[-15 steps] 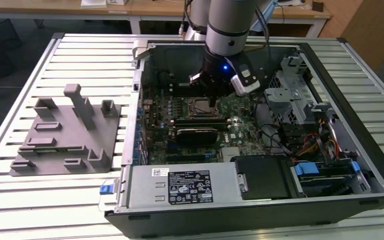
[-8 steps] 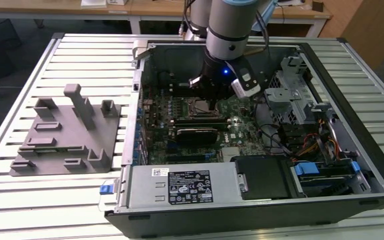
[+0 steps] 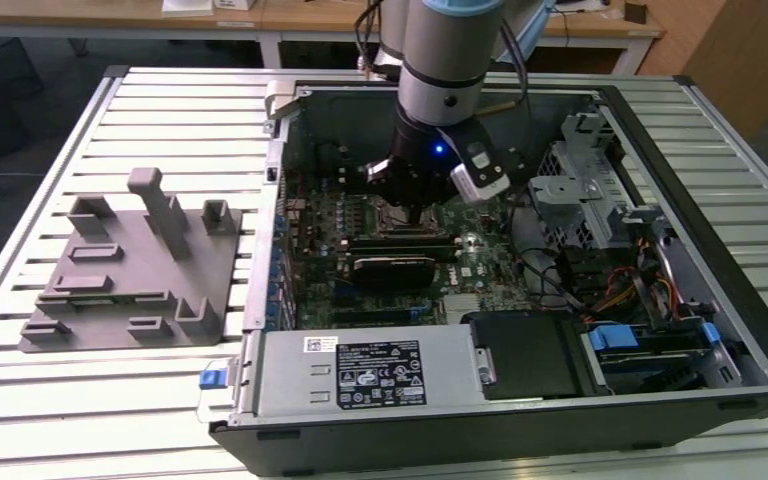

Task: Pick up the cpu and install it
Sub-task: 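Install the second cpu locking lever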

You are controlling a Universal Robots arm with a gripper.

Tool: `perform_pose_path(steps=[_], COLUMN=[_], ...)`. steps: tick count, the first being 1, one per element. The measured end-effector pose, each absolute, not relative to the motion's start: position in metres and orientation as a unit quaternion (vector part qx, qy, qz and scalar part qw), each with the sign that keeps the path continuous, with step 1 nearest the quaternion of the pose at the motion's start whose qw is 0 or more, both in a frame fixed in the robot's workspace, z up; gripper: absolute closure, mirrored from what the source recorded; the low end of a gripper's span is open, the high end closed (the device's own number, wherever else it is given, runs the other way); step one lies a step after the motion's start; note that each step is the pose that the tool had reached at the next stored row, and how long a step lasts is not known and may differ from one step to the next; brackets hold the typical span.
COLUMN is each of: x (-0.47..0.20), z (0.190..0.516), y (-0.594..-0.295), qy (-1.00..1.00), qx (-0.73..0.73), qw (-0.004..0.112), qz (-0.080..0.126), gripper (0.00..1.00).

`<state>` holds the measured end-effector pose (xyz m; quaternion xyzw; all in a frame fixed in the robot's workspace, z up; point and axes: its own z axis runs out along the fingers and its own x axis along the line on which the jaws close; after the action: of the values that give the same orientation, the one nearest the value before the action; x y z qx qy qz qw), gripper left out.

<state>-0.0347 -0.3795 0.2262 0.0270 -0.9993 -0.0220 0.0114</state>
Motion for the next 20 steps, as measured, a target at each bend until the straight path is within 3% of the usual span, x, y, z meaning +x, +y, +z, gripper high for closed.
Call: perform_pose_path(steps=[7,13,20], x=[-0.047,-0.047,-0.05], z=[0.225,0.223,0.222], y=[-0.385,-0.391,-0.398], qy=[-0.999,-0.998,-0.998], qx=[0.029,0.029,0.029], qw=[0.011,0.011,0.011], qz=[-0.023,-0.047,-0.051], gripper=[0.89,0.89,0.89])
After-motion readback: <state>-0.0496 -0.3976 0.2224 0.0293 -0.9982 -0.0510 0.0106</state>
